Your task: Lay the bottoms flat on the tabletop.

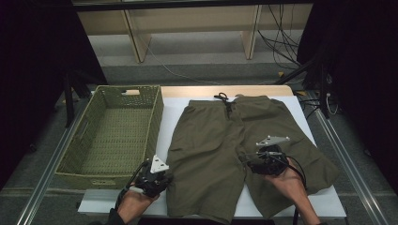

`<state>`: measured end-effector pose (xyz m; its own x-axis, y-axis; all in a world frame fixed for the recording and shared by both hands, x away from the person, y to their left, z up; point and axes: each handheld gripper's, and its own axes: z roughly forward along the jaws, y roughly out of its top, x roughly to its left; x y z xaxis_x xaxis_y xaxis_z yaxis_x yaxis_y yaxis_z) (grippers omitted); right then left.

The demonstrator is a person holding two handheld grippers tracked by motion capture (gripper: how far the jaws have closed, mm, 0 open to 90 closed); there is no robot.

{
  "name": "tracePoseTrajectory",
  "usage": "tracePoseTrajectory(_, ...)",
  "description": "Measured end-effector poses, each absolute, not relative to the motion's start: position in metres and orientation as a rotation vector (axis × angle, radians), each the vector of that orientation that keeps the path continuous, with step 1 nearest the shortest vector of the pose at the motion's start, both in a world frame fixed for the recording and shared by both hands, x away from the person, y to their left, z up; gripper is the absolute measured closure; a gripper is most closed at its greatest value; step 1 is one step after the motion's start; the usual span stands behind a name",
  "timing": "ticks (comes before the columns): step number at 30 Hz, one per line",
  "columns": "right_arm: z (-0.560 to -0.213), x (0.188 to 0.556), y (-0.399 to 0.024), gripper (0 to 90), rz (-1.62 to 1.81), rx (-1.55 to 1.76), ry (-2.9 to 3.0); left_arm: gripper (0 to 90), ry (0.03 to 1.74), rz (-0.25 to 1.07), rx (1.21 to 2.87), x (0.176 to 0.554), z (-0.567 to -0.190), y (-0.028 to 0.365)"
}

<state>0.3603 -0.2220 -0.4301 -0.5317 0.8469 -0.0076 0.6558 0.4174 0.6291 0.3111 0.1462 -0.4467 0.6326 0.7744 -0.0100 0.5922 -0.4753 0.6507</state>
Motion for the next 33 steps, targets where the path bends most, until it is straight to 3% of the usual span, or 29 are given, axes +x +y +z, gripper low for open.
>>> tracePoseTrajectory(7,-0.425,0.361,-0.24,46.1,0.826,1.342,2.298,88.6,1.079,0.374,2.199,0.311,-0.446,0.151)
tracePoseTrajectory(19,-0.425,0.366,-0.353,42.9,0.601,1.688,1.994,87.9,1.07,0.335,2.178,0.31,-0.459,0.14)
tracePoseTrajectory(26,-0.429,0.364,-0.387,44.7,0.533,1.822,1.912,88.0,1.069,0.328,2.17,0.311,-0.459,0.14)
tracePoseTrajectory(29,-0.439,0.365,-0.398,57.0,0.508,1.907,1.926,88.1,1.069,0.327,2.172,0.311,-0.459,0.142)
tracePoseTrajectory(33,-0.444,0.368,-0.397,82.8,0.556,1.924,1.978,88.2,1.073,0.326,2.166,0.311,-0.458,0.143)
